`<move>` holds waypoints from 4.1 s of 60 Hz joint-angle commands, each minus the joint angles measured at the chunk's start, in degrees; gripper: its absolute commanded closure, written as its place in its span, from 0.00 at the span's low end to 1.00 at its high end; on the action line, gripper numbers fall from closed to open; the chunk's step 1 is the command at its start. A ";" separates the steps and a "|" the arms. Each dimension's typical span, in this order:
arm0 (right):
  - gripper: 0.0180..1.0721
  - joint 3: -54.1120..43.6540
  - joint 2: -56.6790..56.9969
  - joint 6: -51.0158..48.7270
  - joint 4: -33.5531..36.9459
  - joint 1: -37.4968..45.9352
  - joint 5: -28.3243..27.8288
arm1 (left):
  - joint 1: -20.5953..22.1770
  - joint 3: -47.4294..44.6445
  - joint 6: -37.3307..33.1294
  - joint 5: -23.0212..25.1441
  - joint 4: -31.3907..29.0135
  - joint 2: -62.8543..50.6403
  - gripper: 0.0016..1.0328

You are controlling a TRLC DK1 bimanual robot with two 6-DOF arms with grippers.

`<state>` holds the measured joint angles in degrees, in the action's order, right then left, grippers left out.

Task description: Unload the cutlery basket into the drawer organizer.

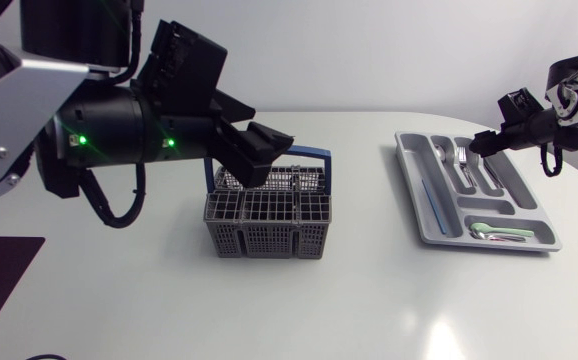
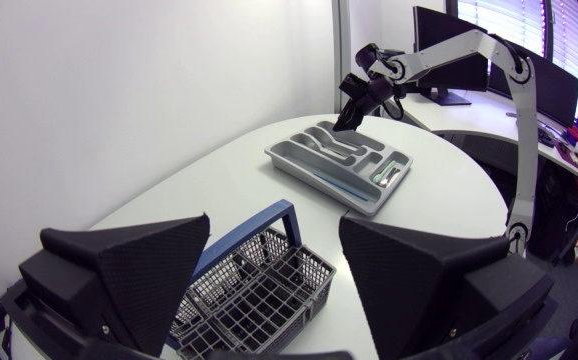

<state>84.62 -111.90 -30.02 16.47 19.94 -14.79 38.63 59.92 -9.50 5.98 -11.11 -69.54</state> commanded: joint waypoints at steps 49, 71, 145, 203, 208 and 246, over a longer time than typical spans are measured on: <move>0.33 -27.05 34.90 3.48 3.83 -21.97 -7.19 | -11.83 -8.15 -1.31 -2.99 -8.31 9.68 0.05; 0.33 -33.29 38.86 5.76 4.10 -31.99 -8.86 | -15.78 -17.12 -2.19 -2.64 -9.01 13.02 0.05; 0.33 -35.66 26.91 7.34 -3.46 -44.82 -5.78 | -18.24 -20.55 -5.80 -2.20 3.47 -5.17 0.05; 0.33 -35.05 25.15 7.87 -5.04 -42.80 -3.50 | -16.13 -18.70 -5.62 -2.11 4.00 -7.28 0.05; 0.33 -36.37 27.79 7.87 -4.78 -42.80 -3.50 | -16.66 -19.32 -5.53 -0.97 2.85 -4.64 0.05; 0.04 -42.43 48.53 7.78 -0.39 -35.59 0.81 | -28.70 -22.92 -3.34 4.22 -4.35 20.58 0.05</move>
<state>44.45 -65.36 -22.92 15.64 -17.08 -14.66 11.11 38.92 -13.91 9.23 -14.74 -51.68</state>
